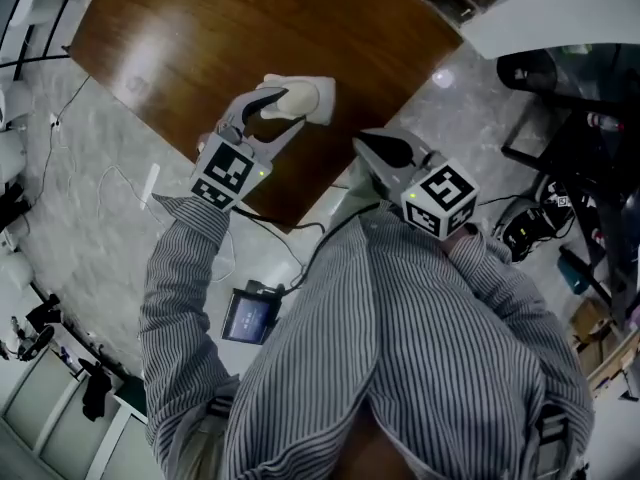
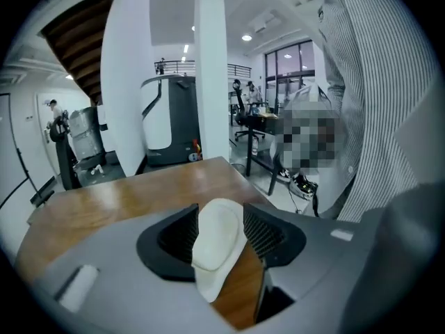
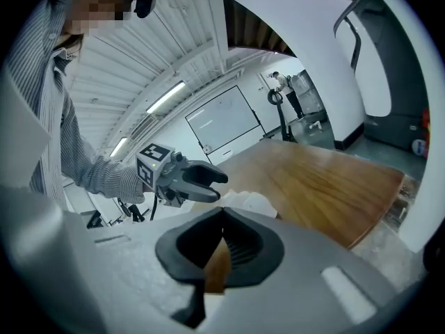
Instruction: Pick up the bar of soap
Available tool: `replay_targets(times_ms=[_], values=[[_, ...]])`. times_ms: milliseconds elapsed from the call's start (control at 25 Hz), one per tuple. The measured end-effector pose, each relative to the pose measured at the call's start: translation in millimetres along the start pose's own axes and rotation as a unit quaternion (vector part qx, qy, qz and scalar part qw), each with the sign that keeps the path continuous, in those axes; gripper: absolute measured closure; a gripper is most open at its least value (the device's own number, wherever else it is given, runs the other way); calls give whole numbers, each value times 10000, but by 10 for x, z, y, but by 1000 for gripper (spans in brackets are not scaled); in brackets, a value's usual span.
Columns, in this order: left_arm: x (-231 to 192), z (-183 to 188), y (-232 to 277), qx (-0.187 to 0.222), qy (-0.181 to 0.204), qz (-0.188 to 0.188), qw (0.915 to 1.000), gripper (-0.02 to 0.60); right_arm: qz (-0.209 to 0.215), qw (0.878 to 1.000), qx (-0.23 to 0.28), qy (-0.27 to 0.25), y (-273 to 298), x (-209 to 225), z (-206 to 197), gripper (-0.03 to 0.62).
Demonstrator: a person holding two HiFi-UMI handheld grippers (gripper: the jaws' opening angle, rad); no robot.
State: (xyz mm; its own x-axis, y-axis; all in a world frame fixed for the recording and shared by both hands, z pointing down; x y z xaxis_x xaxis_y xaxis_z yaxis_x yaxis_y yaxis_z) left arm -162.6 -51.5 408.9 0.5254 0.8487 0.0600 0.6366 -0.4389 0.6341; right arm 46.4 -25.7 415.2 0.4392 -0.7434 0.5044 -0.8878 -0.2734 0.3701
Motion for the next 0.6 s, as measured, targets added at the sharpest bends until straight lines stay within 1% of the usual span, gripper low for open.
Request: replay_targets(times_ms=[120,200,320,600], values=[[-47,-75,129,-423,426,-403,9974,354,-98,9998,28,141,-47,90,-50,592],[-70,-114,208,-700,757,-629,9927,336,-158,9997,60,202,-82,150,-80,592],[-125,-148,283,-977,1147,-879,9847,321,-176,9994,55,304,-125,189,-144,592],[-204,-148,343,-1422,1637,-1359,9667,318,-249,9986,63,465,-197,117,-225,592]])
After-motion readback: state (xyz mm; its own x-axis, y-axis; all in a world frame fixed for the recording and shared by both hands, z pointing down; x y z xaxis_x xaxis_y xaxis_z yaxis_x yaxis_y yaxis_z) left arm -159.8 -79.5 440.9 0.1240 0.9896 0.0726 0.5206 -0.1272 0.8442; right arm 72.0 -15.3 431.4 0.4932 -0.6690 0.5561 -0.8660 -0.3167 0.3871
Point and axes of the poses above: the fingertips, and each gripper's own axes: y forward along the fingers, x to its right, z out of its top, the point moved 8 cm from there along -y, backward along the fingers
